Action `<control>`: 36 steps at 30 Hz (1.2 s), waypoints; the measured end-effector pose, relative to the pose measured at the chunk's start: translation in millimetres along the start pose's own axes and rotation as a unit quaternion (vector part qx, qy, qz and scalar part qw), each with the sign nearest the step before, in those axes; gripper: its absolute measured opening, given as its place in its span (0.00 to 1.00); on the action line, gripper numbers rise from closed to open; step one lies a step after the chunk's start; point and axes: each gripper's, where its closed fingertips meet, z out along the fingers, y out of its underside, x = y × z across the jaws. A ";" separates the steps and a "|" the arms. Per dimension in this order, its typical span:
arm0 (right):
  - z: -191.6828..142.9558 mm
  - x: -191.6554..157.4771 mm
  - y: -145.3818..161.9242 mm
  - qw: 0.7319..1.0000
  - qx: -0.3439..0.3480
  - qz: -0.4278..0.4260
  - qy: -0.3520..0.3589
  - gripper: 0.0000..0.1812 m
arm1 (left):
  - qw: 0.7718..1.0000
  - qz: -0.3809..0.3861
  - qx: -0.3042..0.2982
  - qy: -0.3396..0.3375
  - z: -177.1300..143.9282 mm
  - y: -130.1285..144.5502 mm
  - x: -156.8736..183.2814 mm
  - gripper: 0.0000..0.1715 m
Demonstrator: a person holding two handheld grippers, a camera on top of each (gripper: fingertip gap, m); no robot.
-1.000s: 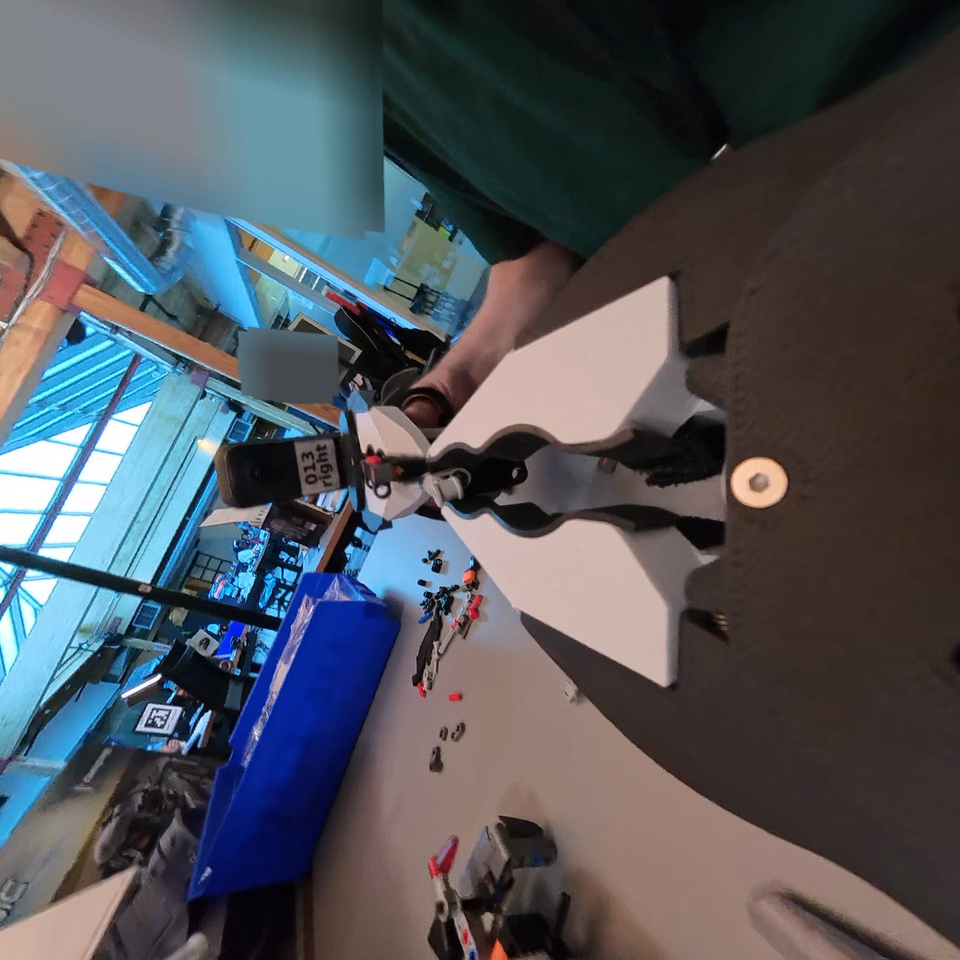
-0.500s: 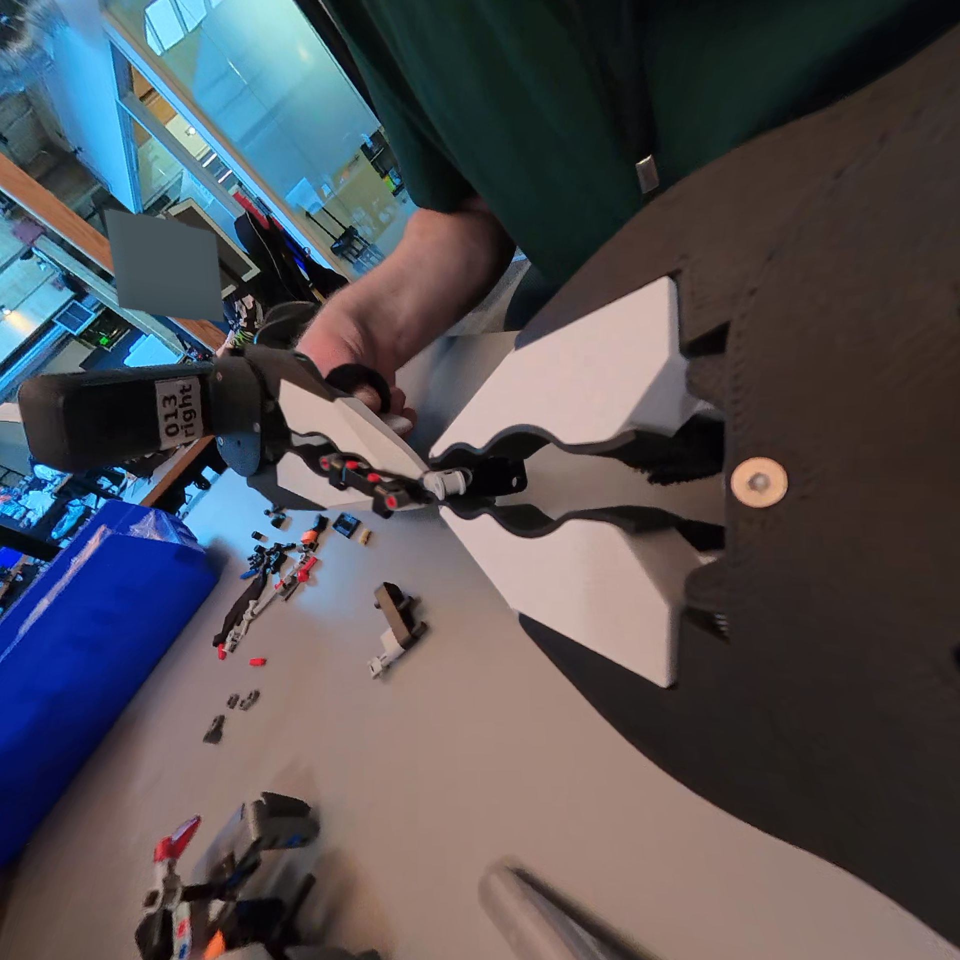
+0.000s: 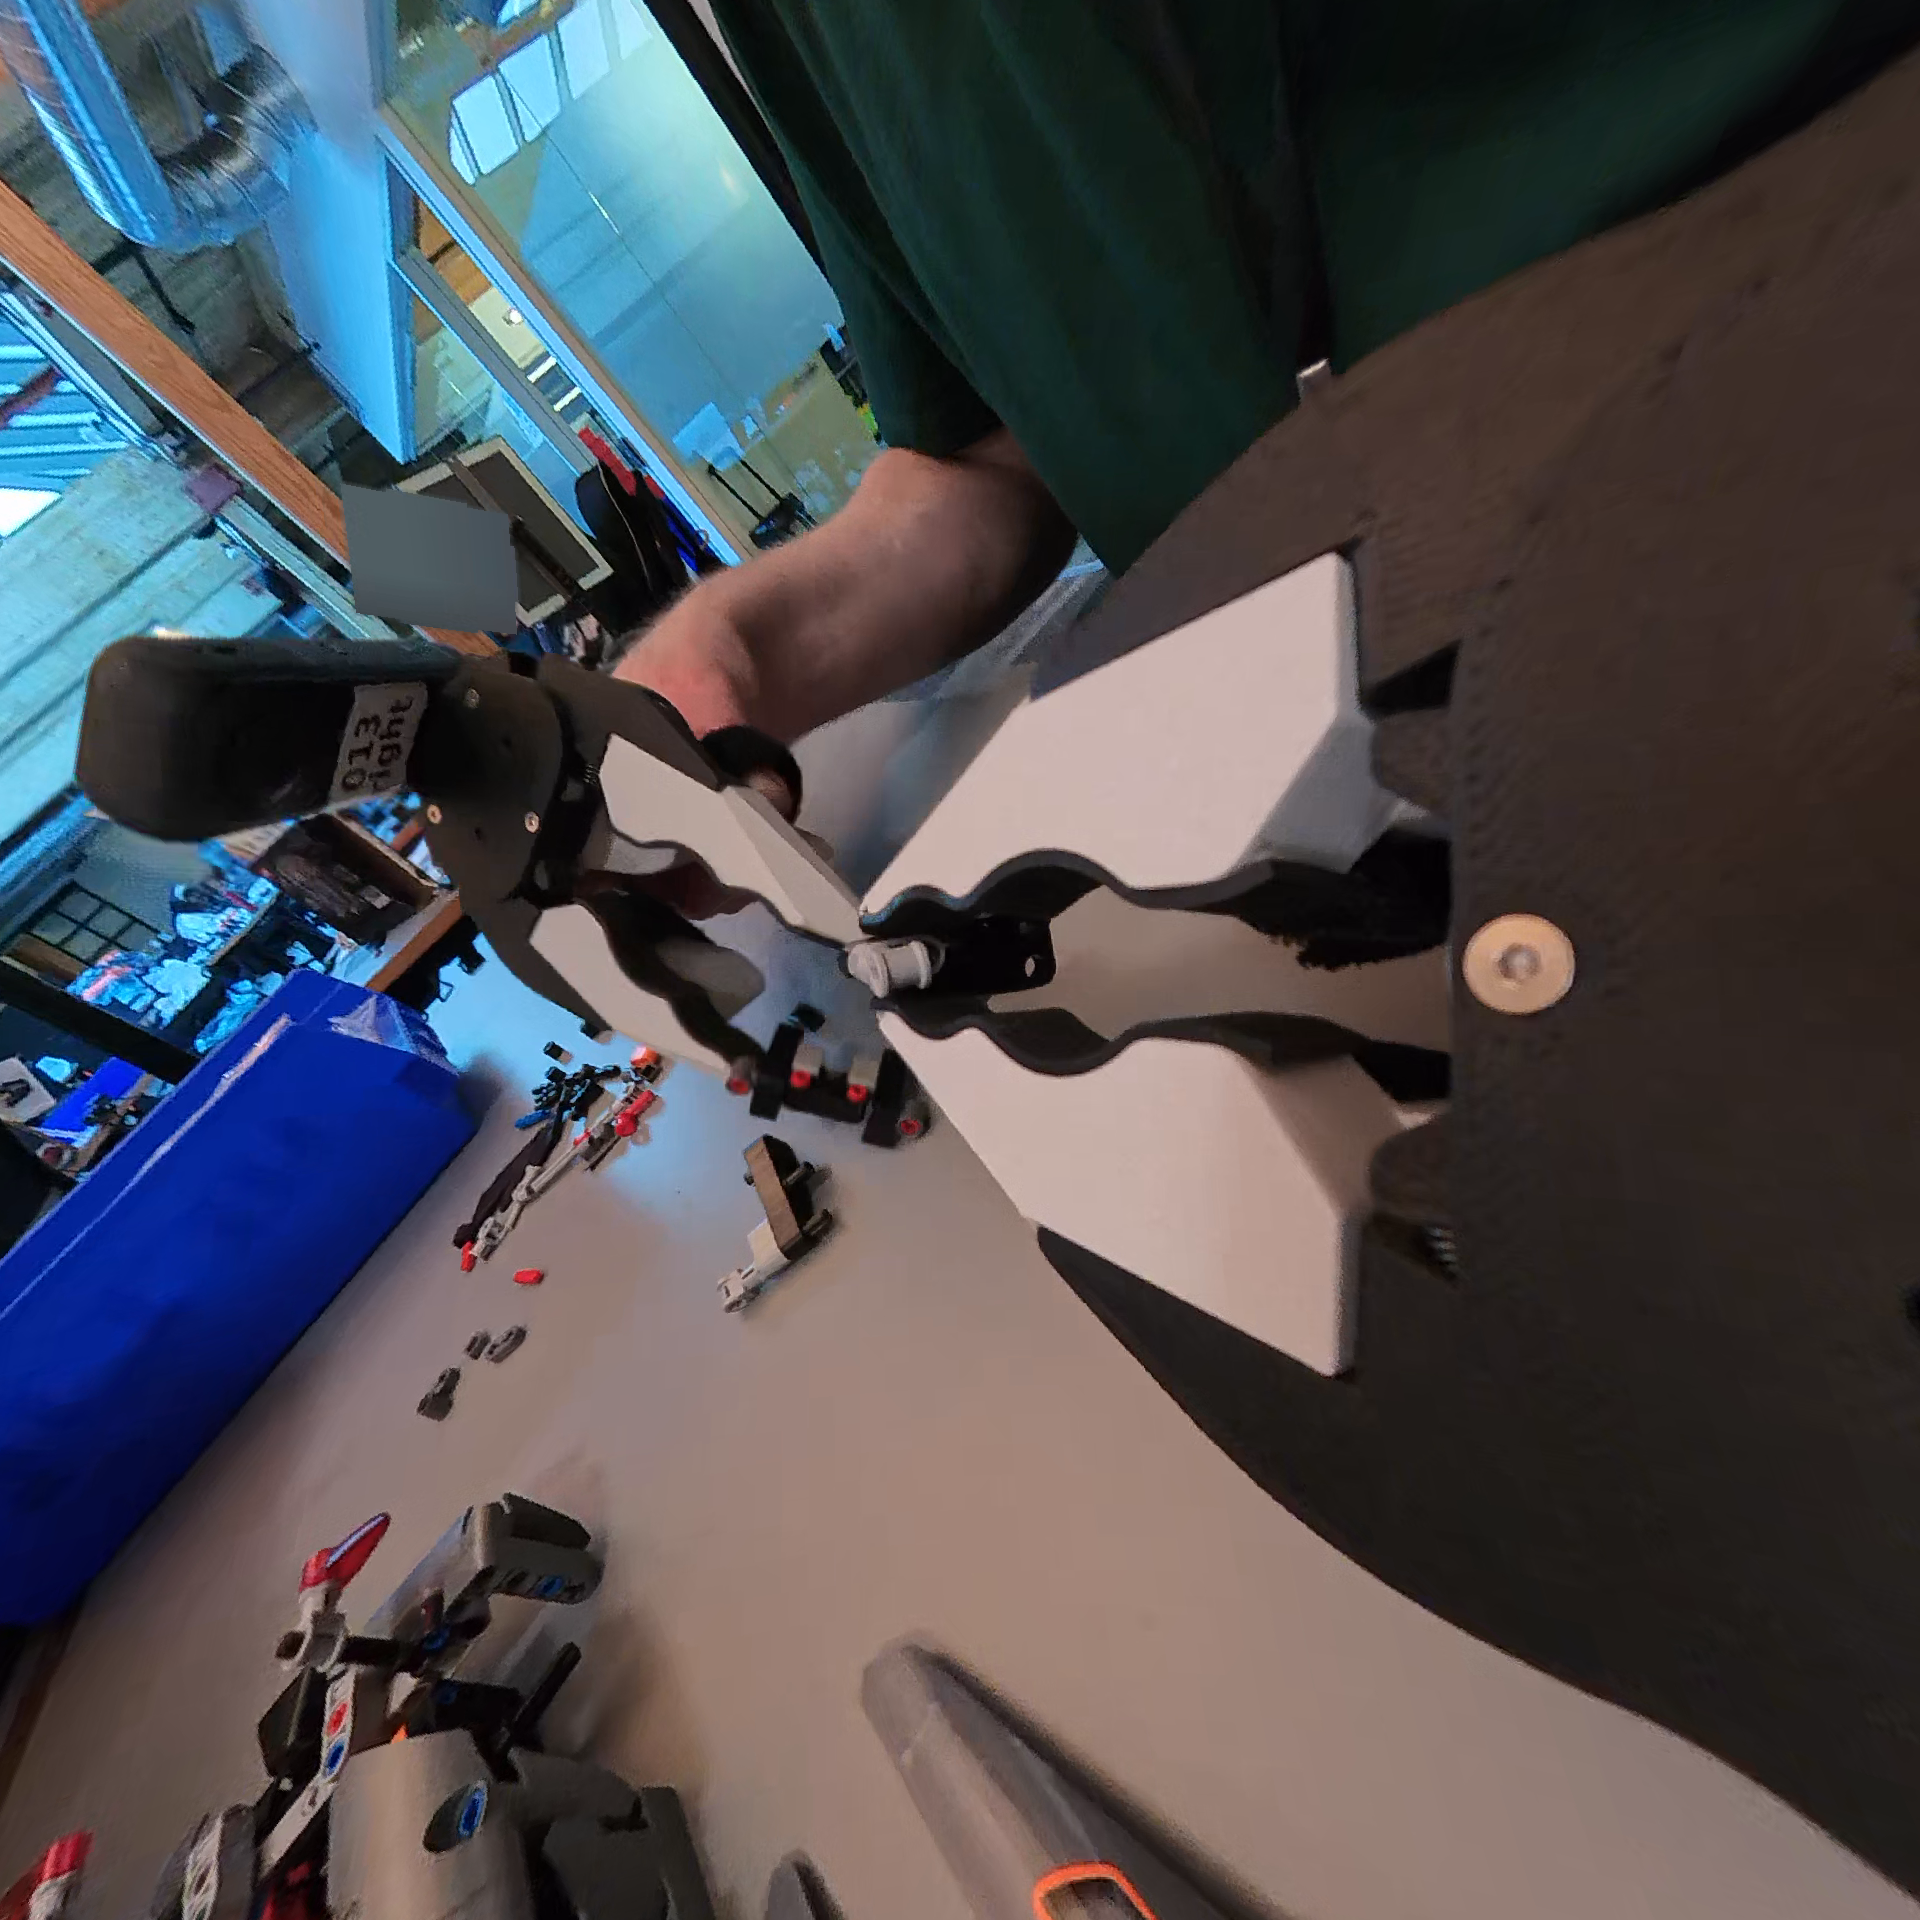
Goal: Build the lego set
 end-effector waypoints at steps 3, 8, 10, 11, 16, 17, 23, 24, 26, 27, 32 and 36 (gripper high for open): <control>-17.7 -18.6 -26.5 0.997 0.061 -0.039 -0.005 0.24 | 0.999 0.009 0.035 0.027 -2.0 -10.5 9.5 0.05; -12.3 -35.4 -33.3 0.995 0.074 -0.058 -0.034 0.23 | 0.998 0.007 0.049 0.048 4.2 -16.2 15.4 0.05; -9.9 -56.2 -40.5 0.990 0.096 -0.071 -0.075 0.25 | 0.997 0.011 0.058 0.058 5.5 -20.0 19.9 0.05; -7.0 -64.2 -42.3 0.988 0.100 -0.063 -0.100 0.25 | 0.996 0.013 0.064 0.064 6.4 -22.4 22.1 0.05; -0.3 -73.7 -55.6 0.978 0.134 -0.049 -0.153 0.20 | 0.995 0.037 0.059 0.074 15.6 -25.4 30.5 0.05; 1.0 -70.3 -55.3 0.980 0.130 -0.057 -0.140 0.11 | 0.995 0.038 0.061 0.076 16.8 -26.6 31.2 0.05; -1.7 -67.5 -56.4 0.977 0.145 -0.070 -0.141 0.08 | 0.992 0.040 0.087 0.085 19.6 -35.4 35.1 0.05; -4.6 -67.4 -58.4 0.975 0.155 -0.063 -0.149 0.07 | 0.991 0.045 0.089 0.087 19.7 -35.9 36.0 0.05; -12.1 -65.9 -62.5 0.970 0.177 -0.043 -0.163 0.07 | 0.990 0.042 0.099 0.087 14.2 -40.3 35.8 0.08; -15.0 -65.4 -63.5 0.967 0.186 -0.035 -0.170 0.07 | 0.991 0.045 0.088 0.090 12.7 -37.7 37.8 0.10; -15.4 -68.9 -62.2 0.964 0.187 -0.038 -0.186 0.07 | 0.993 0.081 0.047 0.067 19.5 -27.9 42.1 0.12; -15.4 -70.5 -60.6 0.968 0.178 -0.063 -0.164 0.07 | 0.992 0.100 0.040 0.057 20.1 -27.3 41.8 0.08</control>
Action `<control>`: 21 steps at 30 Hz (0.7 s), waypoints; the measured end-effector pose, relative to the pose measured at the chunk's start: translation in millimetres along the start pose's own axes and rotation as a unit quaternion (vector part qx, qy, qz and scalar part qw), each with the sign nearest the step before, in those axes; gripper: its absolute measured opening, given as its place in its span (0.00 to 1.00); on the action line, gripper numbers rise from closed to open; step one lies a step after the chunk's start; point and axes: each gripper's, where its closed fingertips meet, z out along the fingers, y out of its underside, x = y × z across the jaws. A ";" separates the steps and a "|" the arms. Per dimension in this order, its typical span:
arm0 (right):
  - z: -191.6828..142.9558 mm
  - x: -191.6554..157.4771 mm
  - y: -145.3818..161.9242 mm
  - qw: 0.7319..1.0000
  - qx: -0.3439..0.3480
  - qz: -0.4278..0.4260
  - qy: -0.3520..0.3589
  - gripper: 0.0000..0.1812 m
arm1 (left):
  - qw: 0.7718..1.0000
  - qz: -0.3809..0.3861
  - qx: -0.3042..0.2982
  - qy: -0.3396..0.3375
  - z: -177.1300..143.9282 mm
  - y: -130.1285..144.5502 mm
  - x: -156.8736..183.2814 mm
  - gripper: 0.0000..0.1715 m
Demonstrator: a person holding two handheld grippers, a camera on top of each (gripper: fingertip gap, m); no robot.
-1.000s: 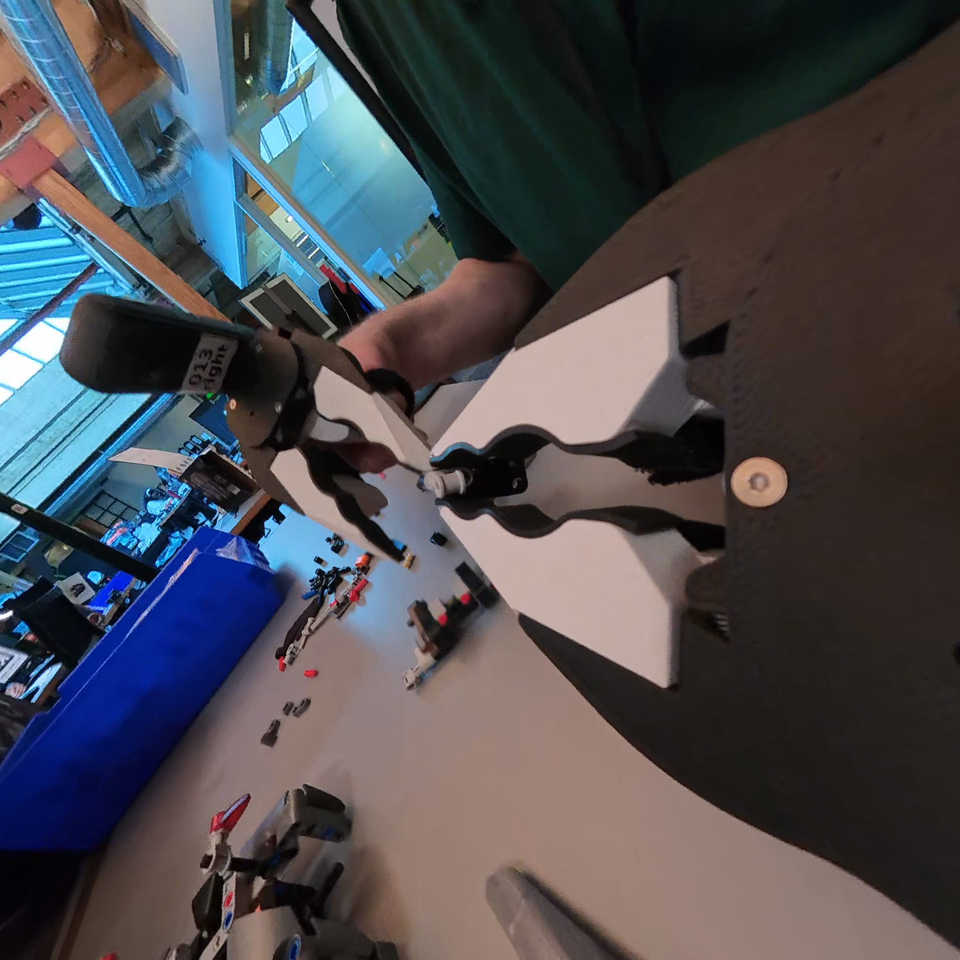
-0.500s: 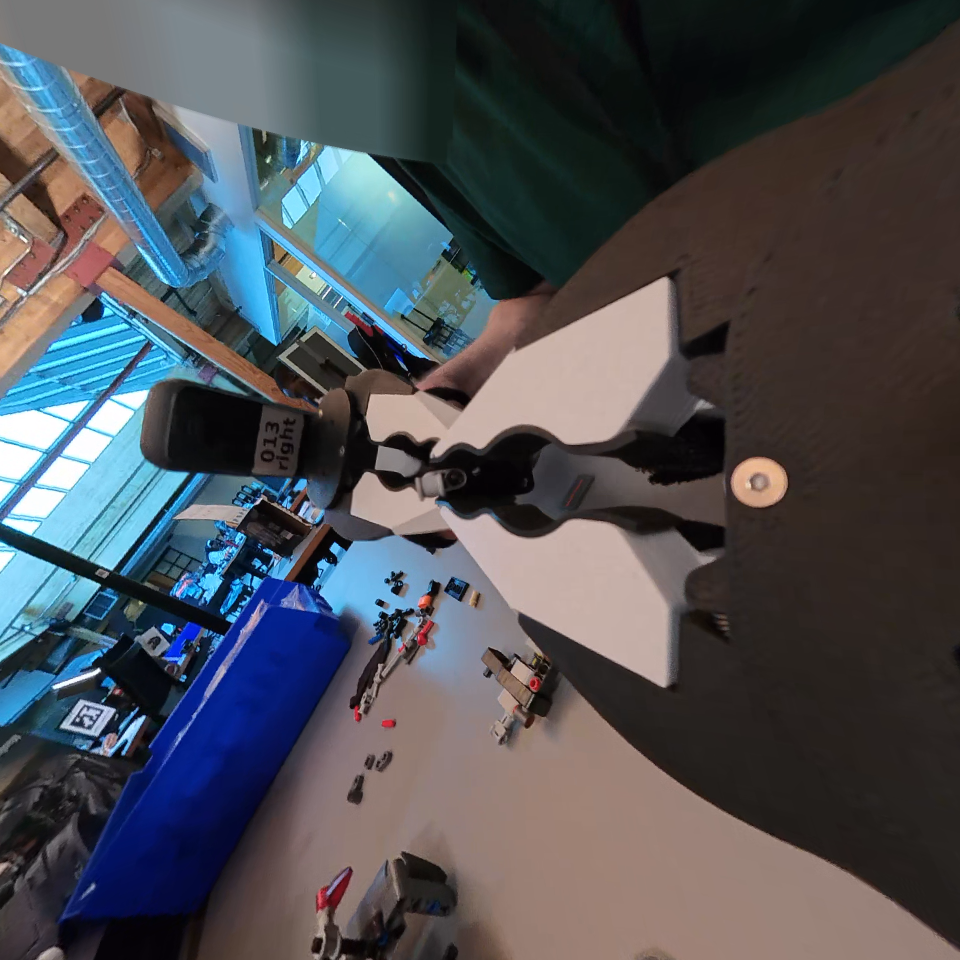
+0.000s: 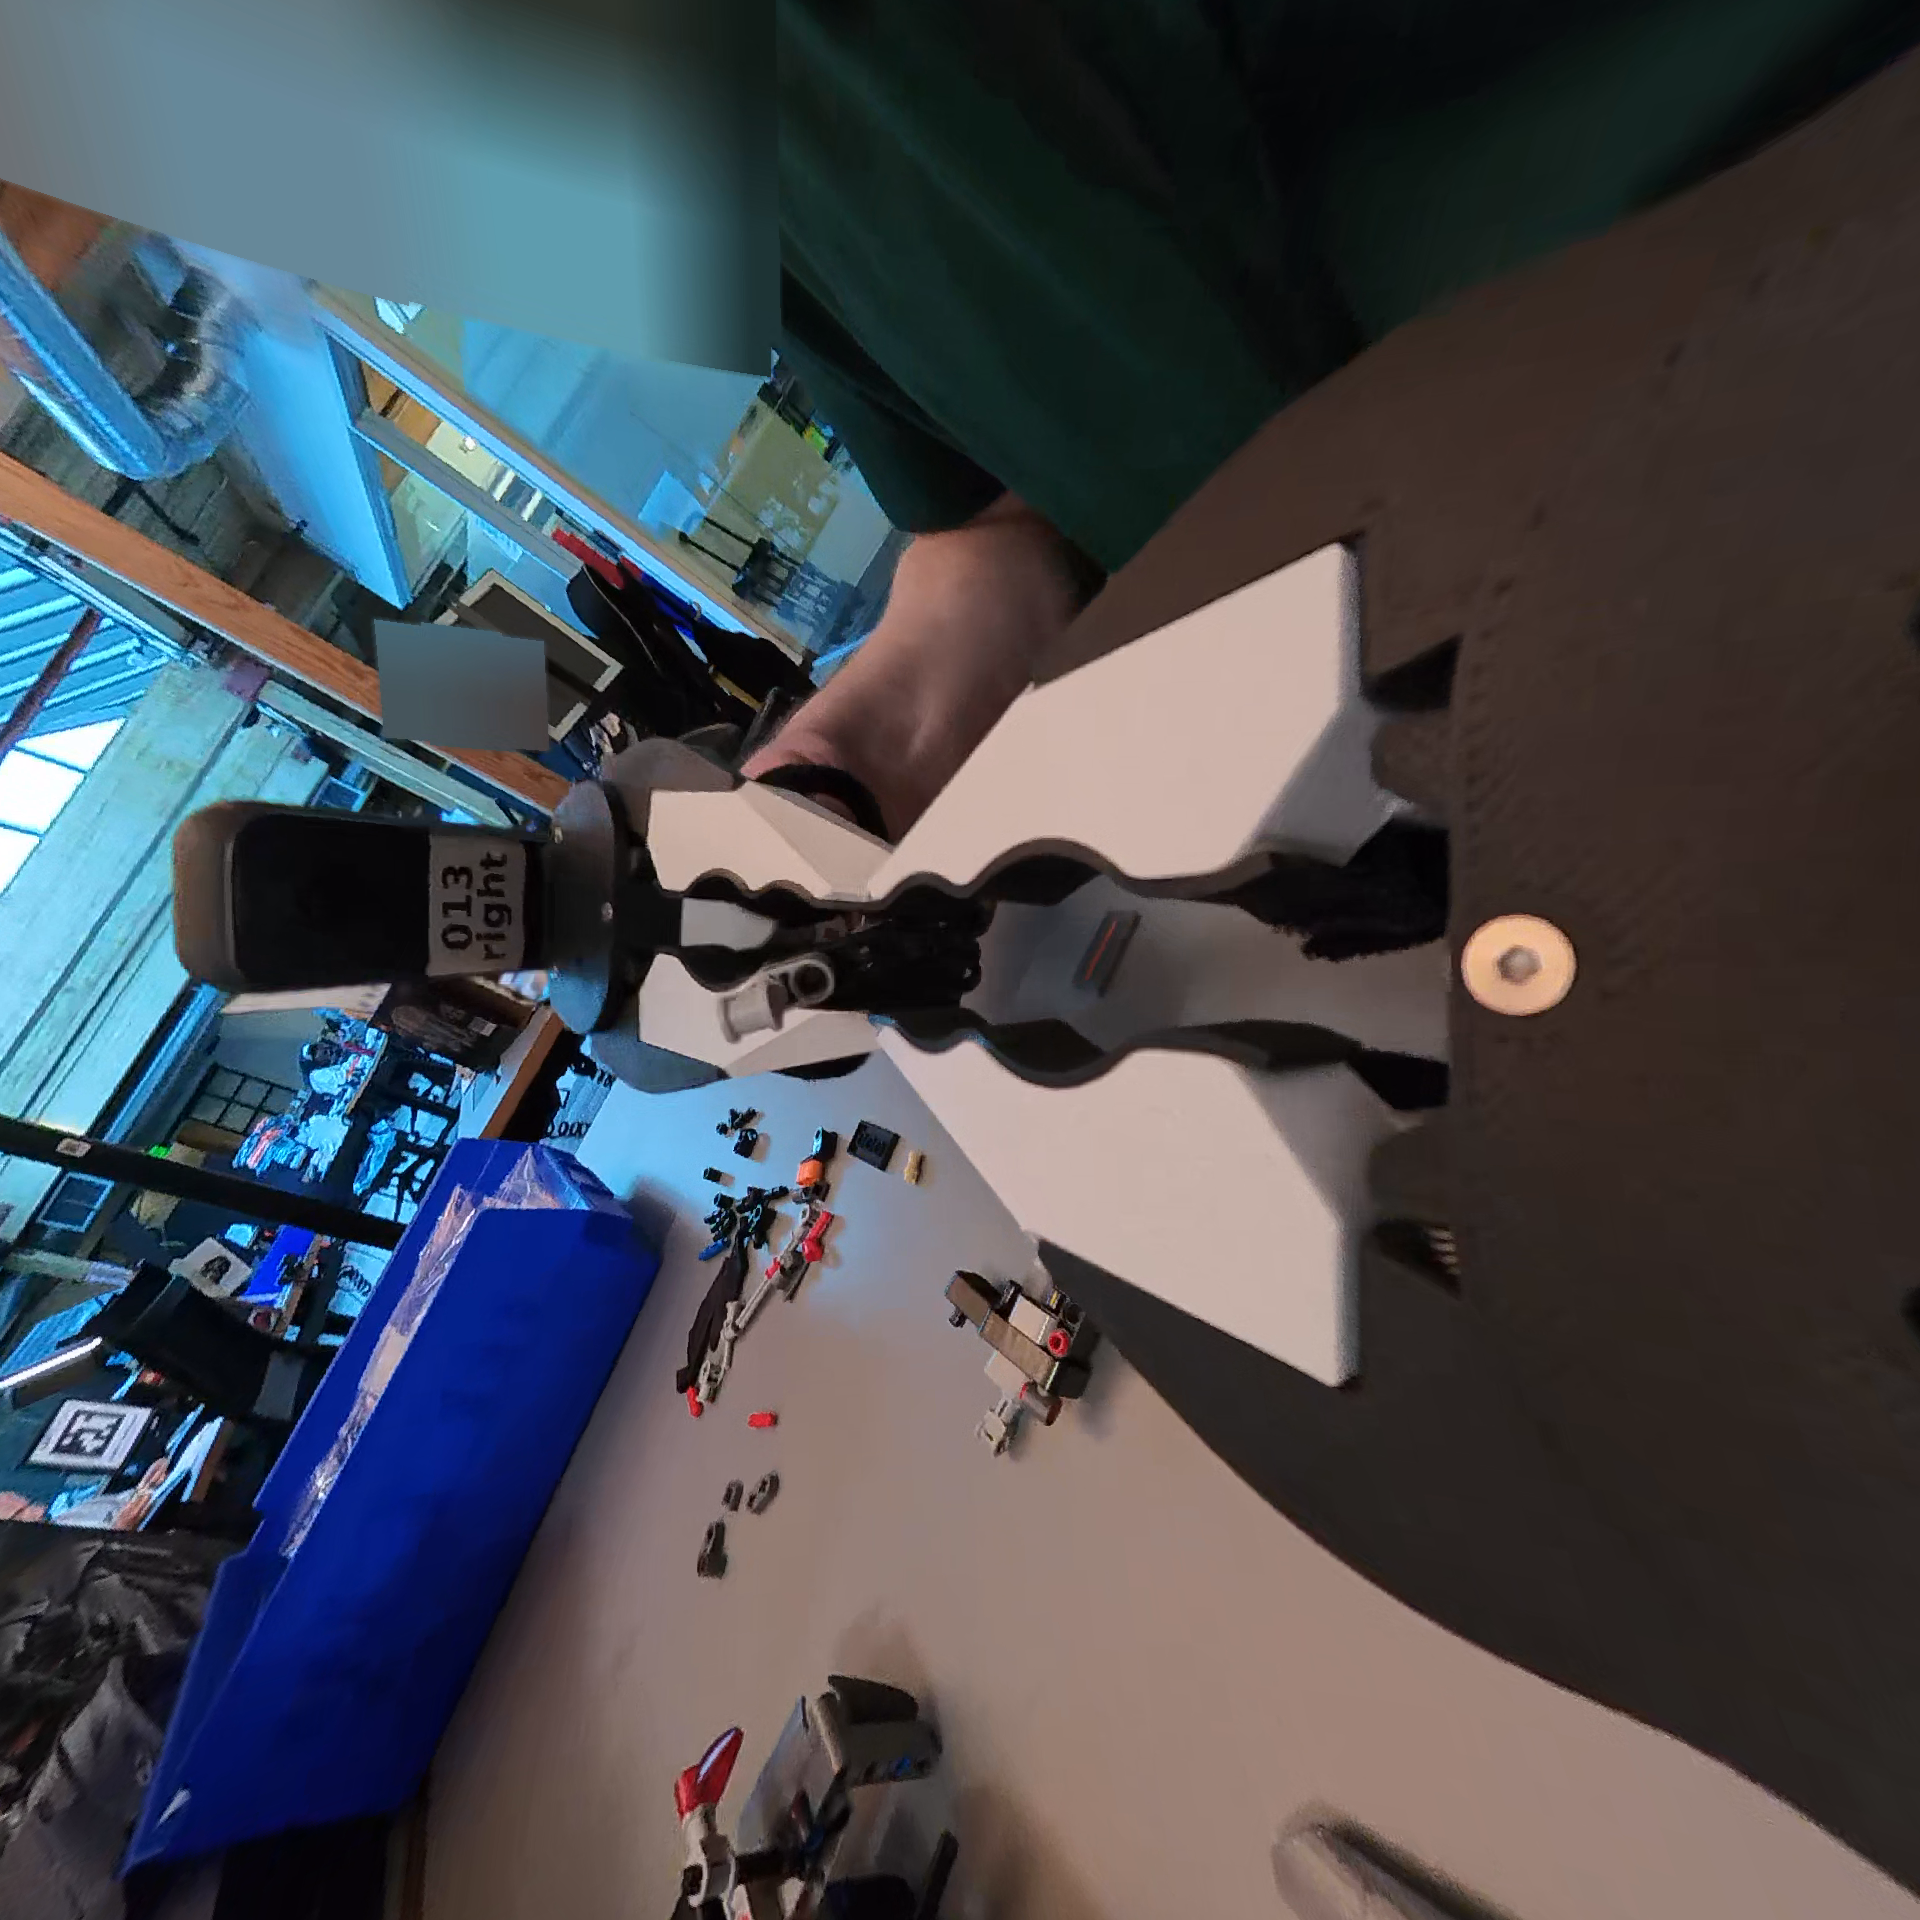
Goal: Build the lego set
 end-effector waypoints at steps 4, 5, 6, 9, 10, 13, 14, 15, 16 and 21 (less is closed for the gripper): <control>-2.8 -2.3 -2.4 1.000 0.009 -0.010 0.000 0.07 | 1.000 0.008 0.016 -0.001 1.1 -2.2 2.9 0.08; -3.1 -2.3 -2.3 1.000 0.011 -0.010 -0.002 0.07 | 1.000 0.014 0.015 -0.009 1.0 -1.6 2.1 0.08; -3.8 -2.8 -2.7 1.000 0.015 -0.006 -0.007 0.07 | 1.000 0.016 0.017 -0.012 0.5 -2.0 2.6 0.08; -18.4 5.6 -3.1 0.999 0.030 0.012 0.000 0.07 | 0.997 -0.008 0.075 -0.035 -29.0 -23.5 -12.3 0.08; -17.9 6.4 -0.6 1.000 0.020 0.005 0.005 0.07 | 0.998 0.010 0.035 -0.055 -33.4 -14.4 -18.5 0.08; -11.9 5.6 0.2 1.000 0.007 -0.001 -0.002 0.07 | 0.999 0.000 0.006 -0.032 -18.7 -3.1 -8.7 0.08; -11.3 4.9 2.9 1.000 0.001 0.012 -0.016 0.07 | 0.999 -0.007 0.008 -0.033 -17.4 -3.3 -10.1 0.08; -8.8 6.7 12.0 0.999 -0.023 0.022 -0.021 0.07 | 0.999 -0.019 0.008 -0.030 -17.2 -2.4 -11.4 0.08; -5.7 11.9 21.6 0.999 -0.043 0.023 -0.008 0.07 | 0.999 -0.025 0.006 -0.035 -17.5 -0.1 -14.7 0.08; 10.5 19.9 65.7 0.989 -0.144 0.019 0.022 0.08 | 0.995 -0.086 0.020 -0.049 -23.2 10.6 -31.6 0.08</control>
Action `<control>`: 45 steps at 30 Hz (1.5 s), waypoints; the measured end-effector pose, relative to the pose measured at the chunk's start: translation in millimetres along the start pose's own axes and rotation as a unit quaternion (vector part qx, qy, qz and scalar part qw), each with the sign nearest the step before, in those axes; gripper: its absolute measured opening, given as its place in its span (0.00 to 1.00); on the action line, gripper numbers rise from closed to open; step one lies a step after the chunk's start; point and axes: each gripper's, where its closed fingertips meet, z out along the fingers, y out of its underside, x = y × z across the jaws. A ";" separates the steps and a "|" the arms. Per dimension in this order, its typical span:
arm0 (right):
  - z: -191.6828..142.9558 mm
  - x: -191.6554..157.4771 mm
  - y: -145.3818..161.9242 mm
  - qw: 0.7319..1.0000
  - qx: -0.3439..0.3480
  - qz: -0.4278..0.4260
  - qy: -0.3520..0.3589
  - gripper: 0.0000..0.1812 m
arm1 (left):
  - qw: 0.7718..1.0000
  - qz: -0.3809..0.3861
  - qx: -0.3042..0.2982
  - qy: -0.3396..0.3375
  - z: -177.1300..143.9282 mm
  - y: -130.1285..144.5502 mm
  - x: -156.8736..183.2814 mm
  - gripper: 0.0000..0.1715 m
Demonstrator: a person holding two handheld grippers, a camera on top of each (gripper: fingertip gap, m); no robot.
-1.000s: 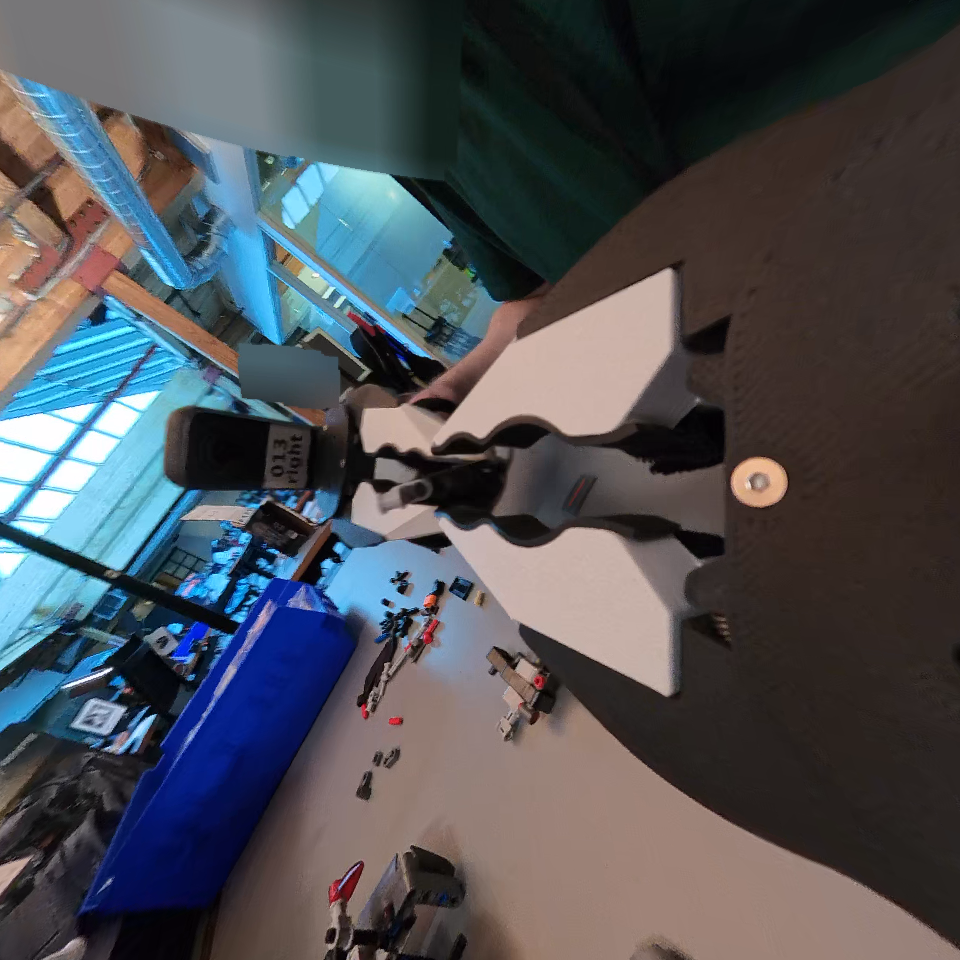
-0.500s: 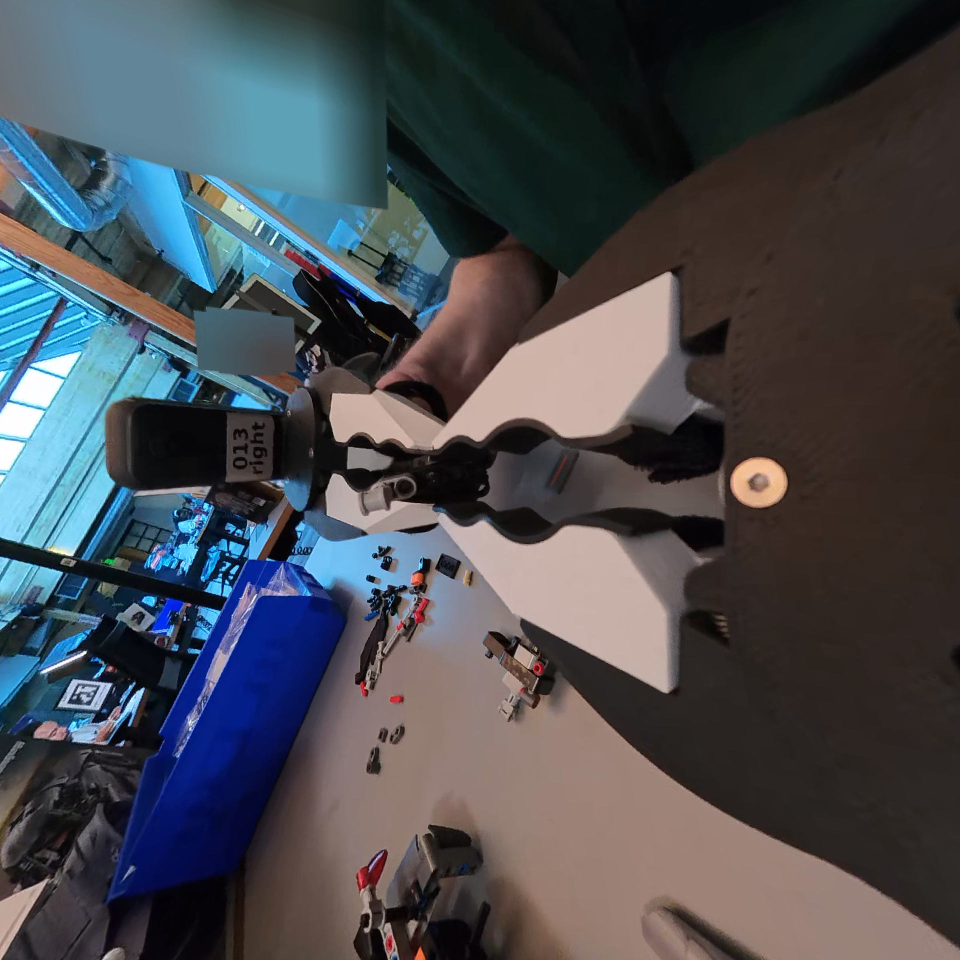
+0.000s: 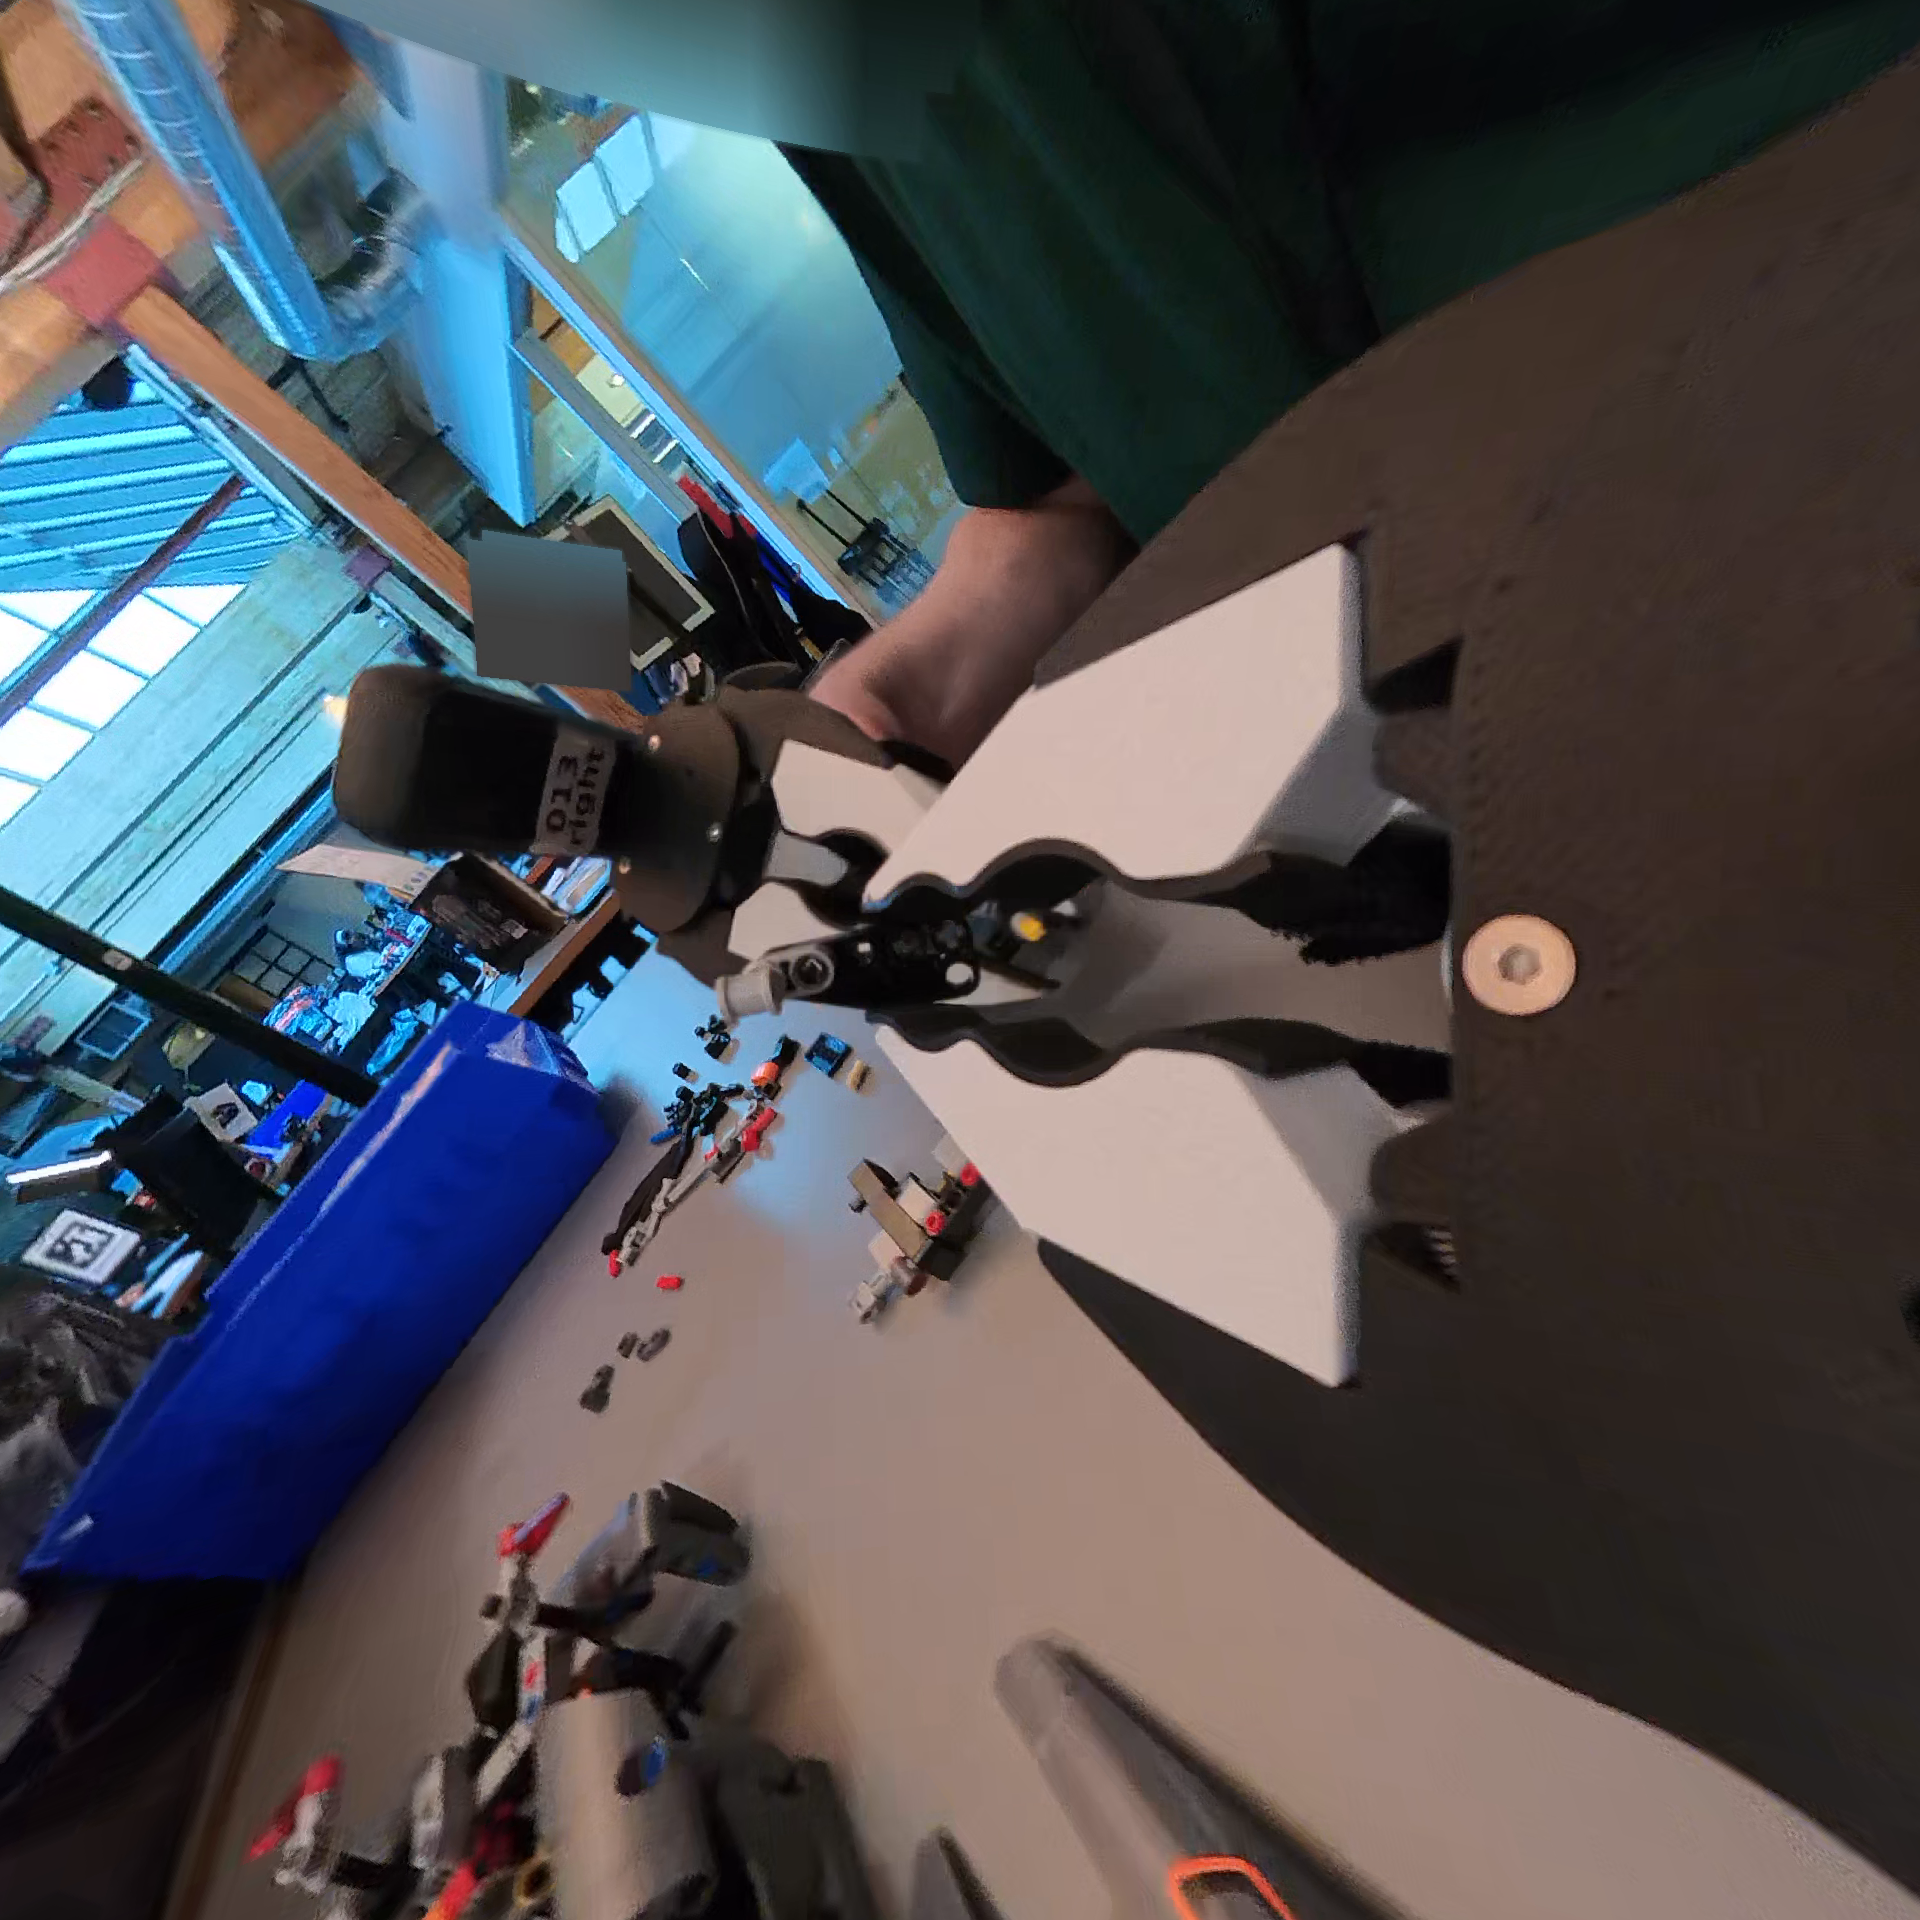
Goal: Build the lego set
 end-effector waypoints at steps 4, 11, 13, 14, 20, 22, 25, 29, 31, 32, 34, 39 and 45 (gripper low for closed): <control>13.2 5.5 14.9 0.998 -0.046 -0.022 0.030 0.09 | 0.998 -0.042 0.027 0.025 -3.7 -4.0 -0.1 0.08; -0.8 3.5 -6.0 0.997 -0.004 -0.047 0.062 0.15 | 0.993 -0.093 0.037 0.062 -8.3 -6.2 3.1 0.08; -16.6 -1.6 -31.4 0.995 0.056 -0.051 0.069 0.12 | 0.989 -0.111 0.046 0.081 -9.9 -9.0 6.0 0.08; -24.2 -6.2 -44.8 0.993 0.088 -0.048 0.062 0.11 | 0.987 -0.118 0.052 0.092 -9.9 -10.7 8.3 0.08; -32.0 -16.5 -80.7 0.986 0.163 -0.009 0.023 0.09 | 0.987 -0.096 0.070 0.111 -1.4 -16.3 21.7 0.08; -26.4 -15.1 -80.8 0.987 0.161 -0.001 0.027 0.10 | 0.987 -0.073 0.084 0.114 0.1 -20.3 28.8 0.08; -27.0 -19.0 -84.3 0.984 0.175 -0.008 0.028 0.09 | 0.991 -0.033 0.093 0.092 0.3 -23.2 32.3 0.08; -31.6 -22.1 -87.5 0.979 0.203 0.026 -0.007 0.08 | 0.993 0.004 0.089 0.076 0.9 -26.2 38.3 0.08; -33.5 -25.7 -89.8 0.976 0.216 0.024 -0.016 0.02 | 0.995 0.033 0.081 0.046 2.2 -26.6 34.9 0.08; -33.6 -25.9 -90.5 0.976 0.218 0.021 -0.010 0.03 | 0.995 0.040 0.079 0.048 2.0 -27.2 37.2 0.08; -33.4 -25.2 -89.8 0.976 0.215 0.014 -0.002 0.02 | 0.996 0.054 0.069 0.034 2.1 -26.6 35.3 0.08; -34.2 -28.5 -89.7 0.976 0.218 0.001 -0.006 0.02 | 0.994 0.070 0.072 0.037 0.5 -26.7 37.8 0.09; -34.7 -30.2 -87.8 0.976 0.217 0.008 -0.019 0.03 | 0.994 0.082 0.056 0.040 -0.1 -23.5 41.1 0.08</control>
